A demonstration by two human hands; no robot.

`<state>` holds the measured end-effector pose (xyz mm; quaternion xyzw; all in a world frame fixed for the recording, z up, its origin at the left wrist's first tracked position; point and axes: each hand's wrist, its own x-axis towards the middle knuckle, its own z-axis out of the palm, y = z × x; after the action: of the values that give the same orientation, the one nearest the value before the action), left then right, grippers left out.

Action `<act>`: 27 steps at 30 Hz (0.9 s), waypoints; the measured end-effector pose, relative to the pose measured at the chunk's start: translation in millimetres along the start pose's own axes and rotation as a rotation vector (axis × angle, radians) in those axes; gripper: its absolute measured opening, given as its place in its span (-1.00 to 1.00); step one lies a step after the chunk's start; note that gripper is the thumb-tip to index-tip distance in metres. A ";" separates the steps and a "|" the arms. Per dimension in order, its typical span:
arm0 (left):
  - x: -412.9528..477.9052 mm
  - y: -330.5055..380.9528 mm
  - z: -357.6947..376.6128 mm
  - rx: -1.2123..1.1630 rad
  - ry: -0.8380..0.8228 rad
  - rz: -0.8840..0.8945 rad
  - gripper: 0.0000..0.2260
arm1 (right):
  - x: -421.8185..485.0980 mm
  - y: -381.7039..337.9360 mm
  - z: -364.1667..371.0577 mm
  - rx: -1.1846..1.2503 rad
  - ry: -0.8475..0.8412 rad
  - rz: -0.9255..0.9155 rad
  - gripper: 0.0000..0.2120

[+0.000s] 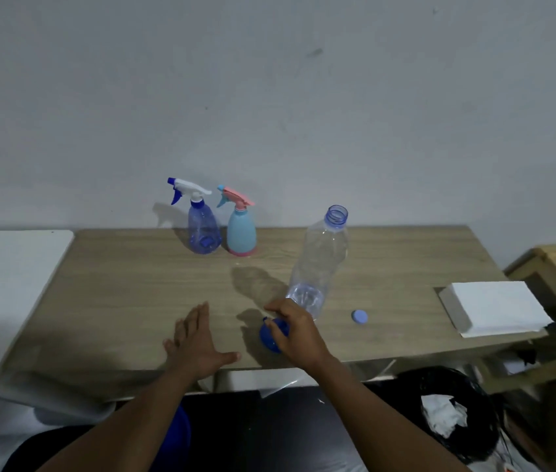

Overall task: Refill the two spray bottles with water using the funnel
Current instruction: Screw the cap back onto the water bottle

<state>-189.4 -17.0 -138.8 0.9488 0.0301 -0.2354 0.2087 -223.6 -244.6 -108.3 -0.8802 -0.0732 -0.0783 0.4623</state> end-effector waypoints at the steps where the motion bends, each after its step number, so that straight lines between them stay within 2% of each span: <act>1: -2.2 4.7 2.6 0.007 -0.006 -0.002 0.28 | 2.0 0.3 0.9 0.007 -0.014 -0.005 -0.78; 11: -16.6 25.2 18.3 -0.050 0.012 0.030 0.17 | 6.6 1.9 1.0 0.083 -0.034 -0.085 -0.77; 16: -25.5 50.3 12.2 -0.237 0.201 0.193 -0.08 | -26.5 25.1 -32.4 0.025 0.032 -0.105 -0.83; 19: -33.8 85.4 2.9 -0.356 0.315 0.270 -0.22 | -39.7 52.4 -61.5 -0.043 0.072 -0.039 -0.86; 23: -43.6 135.9 -7.9 -0.475 0.354 0.384 -0.21 | -37.7 90.6 -102.4 -0.123 0.174 0.137 -0.83; 27: -41.9 171.3 -10.8 -0.588 0.370 0.461 -0.16 | -21.4 122.5 -125.1 -0.214 0.038 0.398 -0.63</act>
<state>-195.3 -166.9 -45.5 0.8570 -0.0800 0.0106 0.5089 -228.7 -417.8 -140.9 -0.9198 0.1194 -0.0096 0.3738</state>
